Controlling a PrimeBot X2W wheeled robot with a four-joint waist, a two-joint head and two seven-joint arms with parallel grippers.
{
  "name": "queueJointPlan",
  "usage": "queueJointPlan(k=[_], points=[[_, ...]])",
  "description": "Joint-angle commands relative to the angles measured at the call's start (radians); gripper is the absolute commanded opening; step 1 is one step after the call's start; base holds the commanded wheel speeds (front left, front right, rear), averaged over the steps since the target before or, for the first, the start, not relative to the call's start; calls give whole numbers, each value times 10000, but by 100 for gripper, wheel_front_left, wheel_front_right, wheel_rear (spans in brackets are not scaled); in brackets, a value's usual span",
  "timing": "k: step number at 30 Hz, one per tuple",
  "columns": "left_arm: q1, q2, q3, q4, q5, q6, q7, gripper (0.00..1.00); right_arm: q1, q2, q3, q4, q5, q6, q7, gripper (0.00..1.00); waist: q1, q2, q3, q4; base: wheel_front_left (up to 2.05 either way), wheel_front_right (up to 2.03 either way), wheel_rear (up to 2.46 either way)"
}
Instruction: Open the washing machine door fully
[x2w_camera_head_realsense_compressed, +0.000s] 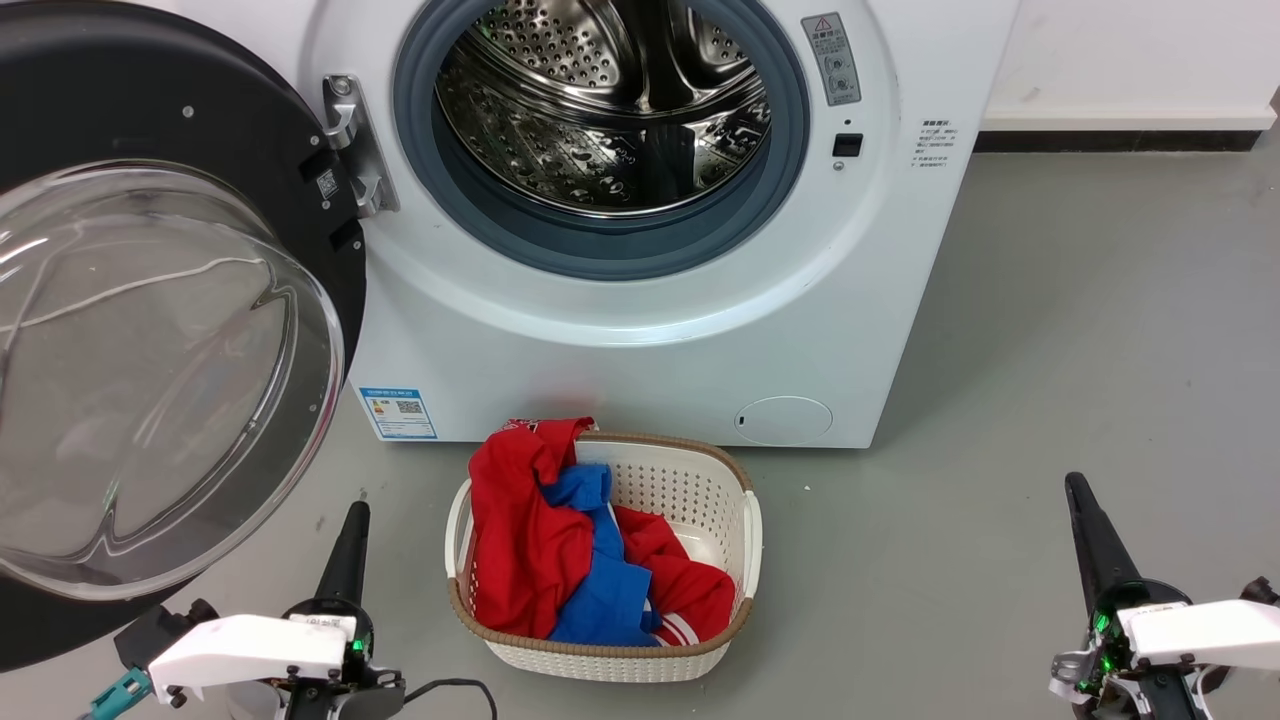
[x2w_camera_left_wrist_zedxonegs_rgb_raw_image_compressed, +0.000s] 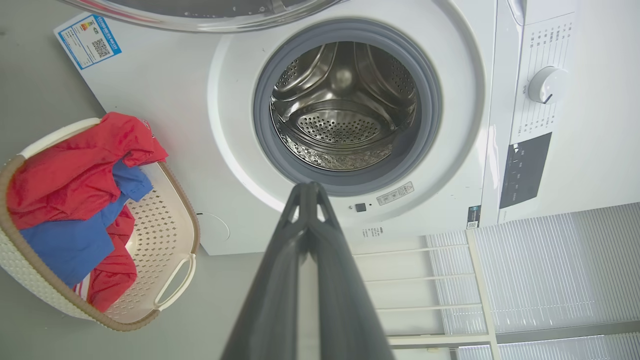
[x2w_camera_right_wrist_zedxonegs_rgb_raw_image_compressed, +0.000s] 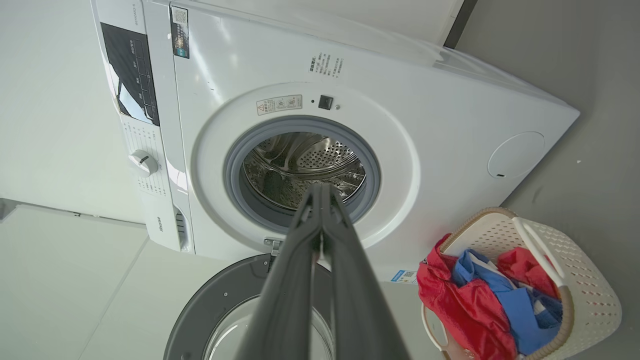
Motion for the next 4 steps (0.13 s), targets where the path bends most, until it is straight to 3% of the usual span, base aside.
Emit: queueJointPlan(k=[1, 4], points=[[-232, 46, 52, -15, -270, -54, 83, 0, -228, -43, -25, 22, 262, 0, 70, 0, 0, 0, -1, -3, 0, 0, 0], [-258, 44, 86, 12, -525, -89, 154, 0, -281, -38, -37, 78, 501, 0, 130, 0, 0, 0, -4, -7, 0, 0, 0]])
